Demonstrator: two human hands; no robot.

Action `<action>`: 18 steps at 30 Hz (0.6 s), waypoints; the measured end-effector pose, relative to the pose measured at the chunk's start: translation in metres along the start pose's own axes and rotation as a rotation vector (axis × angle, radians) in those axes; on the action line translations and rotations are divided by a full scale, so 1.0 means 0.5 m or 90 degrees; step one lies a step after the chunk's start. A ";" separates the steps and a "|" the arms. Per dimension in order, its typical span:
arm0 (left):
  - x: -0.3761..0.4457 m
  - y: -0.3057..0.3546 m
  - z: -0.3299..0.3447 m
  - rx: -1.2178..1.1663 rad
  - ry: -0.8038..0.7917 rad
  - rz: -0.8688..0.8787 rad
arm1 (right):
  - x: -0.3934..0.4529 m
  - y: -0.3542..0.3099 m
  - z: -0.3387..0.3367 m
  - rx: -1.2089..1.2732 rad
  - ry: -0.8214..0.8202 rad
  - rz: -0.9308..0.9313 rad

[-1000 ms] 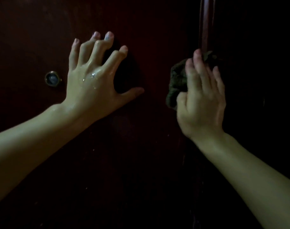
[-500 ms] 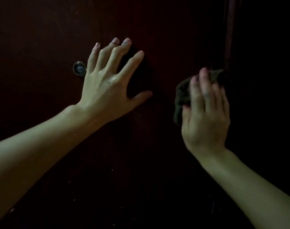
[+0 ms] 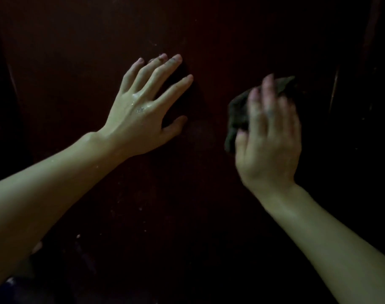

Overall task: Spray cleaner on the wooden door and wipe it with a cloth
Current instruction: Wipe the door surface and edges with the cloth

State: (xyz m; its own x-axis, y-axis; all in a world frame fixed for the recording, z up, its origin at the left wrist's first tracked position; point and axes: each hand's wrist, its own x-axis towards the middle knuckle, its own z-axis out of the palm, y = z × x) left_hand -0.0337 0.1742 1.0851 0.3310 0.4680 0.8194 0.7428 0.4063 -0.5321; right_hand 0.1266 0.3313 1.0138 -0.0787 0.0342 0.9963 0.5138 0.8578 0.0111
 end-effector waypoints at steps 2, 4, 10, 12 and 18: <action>-0.018 -0.012 -0.003 -0.002 -0.010 0.014 | -0.071 -0.049 0.021 0.015 -0.048 -0.127; -0.034 -0.024 -0.006 -0.002 -0.026 0.035 | -0.119 -0.078 0.033 0.022 -0.082 -0.232; -0.059 -0.058 -0.015 -0.025 -0.066 0.098 | -0.005 -0.049 0.016 -0.004 -0.035 -0.046; -0.071 -0.070 -0.016 -0.037 -0.066 0.109 | 0.006 -0.074 0.018 -0.004 0.008 0.065; -0.118 -0.134 -0.028 -0.039 -0.079 0.147 | -0.162 -0.255 0.088 0.030 -0.089 -0.190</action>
State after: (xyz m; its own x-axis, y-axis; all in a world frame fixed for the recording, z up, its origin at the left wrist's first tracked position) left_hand -0.0946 0.1083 1.0756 0.4247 0.6371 0.6432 0.6910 0.2310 -0.6850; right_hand 0.0301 0.2417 0.9279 -0.3381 -0.1556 0.9282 0.4102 0.8632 0.2942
